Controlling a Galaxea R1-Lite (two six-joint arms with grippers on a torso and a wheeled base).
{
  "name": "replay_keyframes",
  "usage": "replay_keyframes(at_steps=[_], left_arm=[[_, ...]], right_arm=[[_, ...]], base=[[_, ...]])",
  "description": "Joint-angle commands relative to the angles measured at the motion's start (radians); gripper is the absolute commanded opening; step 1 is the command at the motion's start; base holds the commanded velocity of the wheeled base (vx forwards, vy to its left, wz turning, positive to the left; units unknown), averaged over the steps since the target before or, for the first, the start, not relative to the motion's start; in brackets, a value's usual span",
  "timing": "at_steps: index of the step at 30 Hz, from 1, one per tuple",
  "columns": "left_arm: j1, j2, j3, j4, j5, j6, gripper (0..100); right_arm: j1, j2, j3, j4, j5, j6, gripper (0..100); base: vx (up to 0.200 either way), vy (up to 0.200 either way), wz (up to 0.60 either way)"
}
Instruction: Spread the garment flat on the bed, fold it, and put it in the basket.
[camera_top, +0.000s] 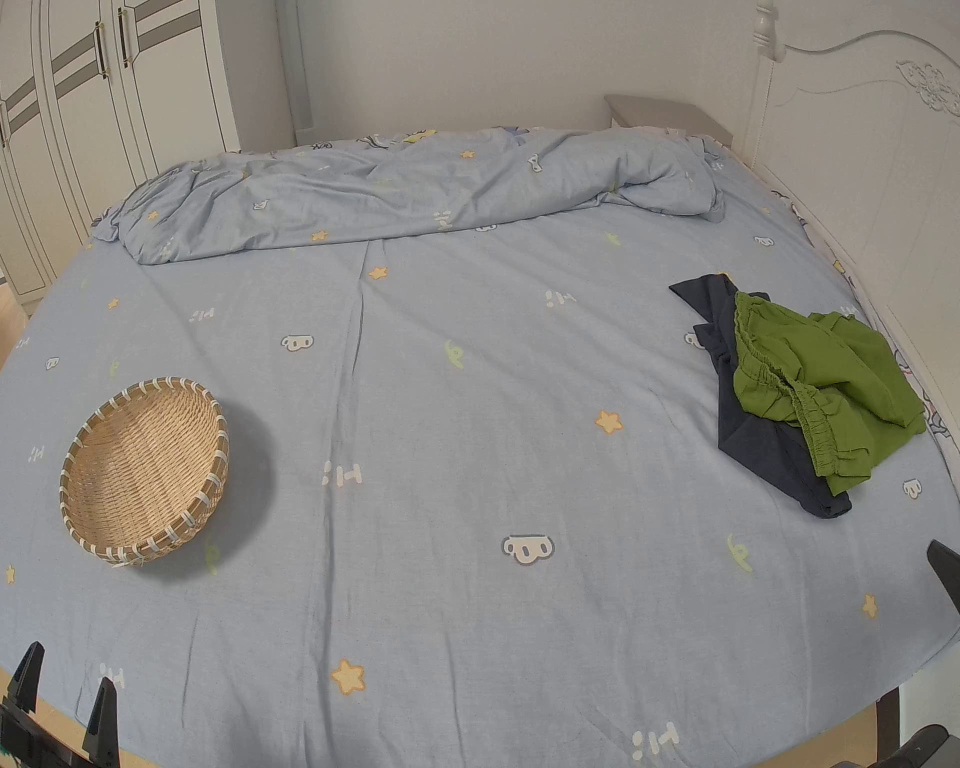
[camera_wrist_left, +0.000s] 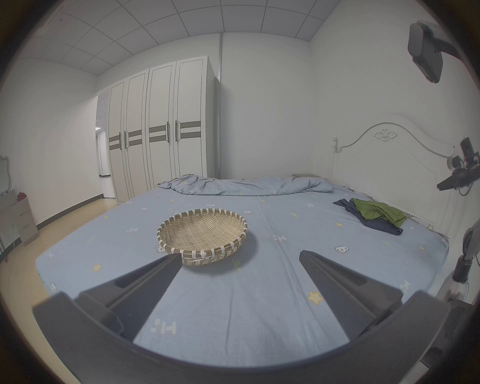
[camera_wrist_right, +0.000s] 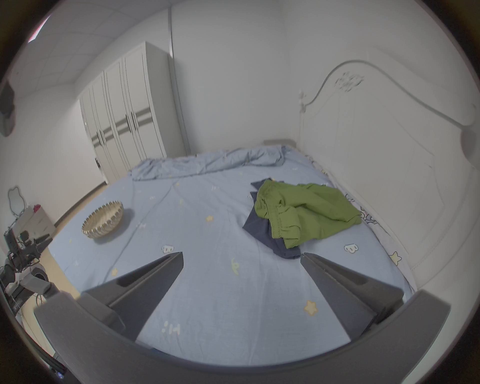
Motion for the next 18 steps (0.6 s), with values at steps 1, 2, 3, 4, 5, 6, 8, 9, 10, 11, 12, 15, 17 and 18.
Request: replay_keyframes(at_steps=[1,2,3,4,5,6,8,9,10,11,12,15,17,18], left_arm=[[0.000,-0.016,0.018,0.000,0.000,0.000,100],[0.000,-0.016,0.018,0.000,0.000,0.000,100],[0.000,-0.016,0.018,0.000,0.000,0.000,100],[0.000,-0.016,0.018,0.000,0.000,0.000,100],[0.000,-0.016,0.018,0.000,0.000,0.000,100],[0.000,-0.016,0.018,0.000,0.000,0.000,100],[0.000,-0.016,0.018,0.000,0.000,0.000,100],[0.000,-0.016,0.018,-0.002,0.000,0.000,100],[0.000,-0.016,0.018,0.000,0.000,0.000,100],[0.000,-0.016,0.018,0.000,0.000,0.000,100],[0.000,-0.016,0.018,0.000,0.000,0.000,100],[0.000,-0.016,0.018,0.000,0.000,0.000,100],[0.000,-0.016,0.018,0.000,0.000,0.001,100],[0.000,-0.016,0.018,0.000,0.000,0.000,100]], right_arm=[[0.065,0.666,-0.208,-0.103,-0.080,-0.087,100],[0.070,0.708,-0.221,-0.123,-0.097,-0.090,100],[0.073,0.780,-0.252,-0.160,-0.124,-0.091,100],[0.073,0.841,-0.280,-0.189,-0.147,-0.098,100],[0.077,0.927,-0.317,-0.229,-0.184,-0.110,100],[0.082,0.967,-0.340,-0.249,-0.204,-0.116,100],[0.093,1.051,-0.395,-0.289,-0.250,-0.122,100],[0.102,1.099,-0.436,-0.306,-0.275,-0.124,100],[0.106,1.139,-0.473,-0.315,-0.289,-0.124,100],[0.108,1.172,-0.507,-0.318,-0.299,-0.124,100],[0.108,1.202,-0.537,-0.320,-0.305,-0.124,100],[0.110,1.298,-0.629,-0.321,-0.330,-0.124,100],[0.106,1.360,-0.688,-0.332,-0.353,-0.128,100],[0.105,1.375,-0.702,-0.336,-0.354,-0.130,100]], base=[[0.000,0.000,0.00],[0.000,0.000,0.00],[0.000,0.000,0.00],[0.000,0.000,0.00],[0.000,0.000,0.00],[0.000,0.000,0.00],[0.000,0.000,0.00],[0.000,0.000,0.00],[0.000,0.000,0.00],[0.000,0.000,0.00],[0.000,0.000,0.00],[0.000,0.000,0.00],[0.000,0.000,0.00],[0.000,0.000,0.00]])
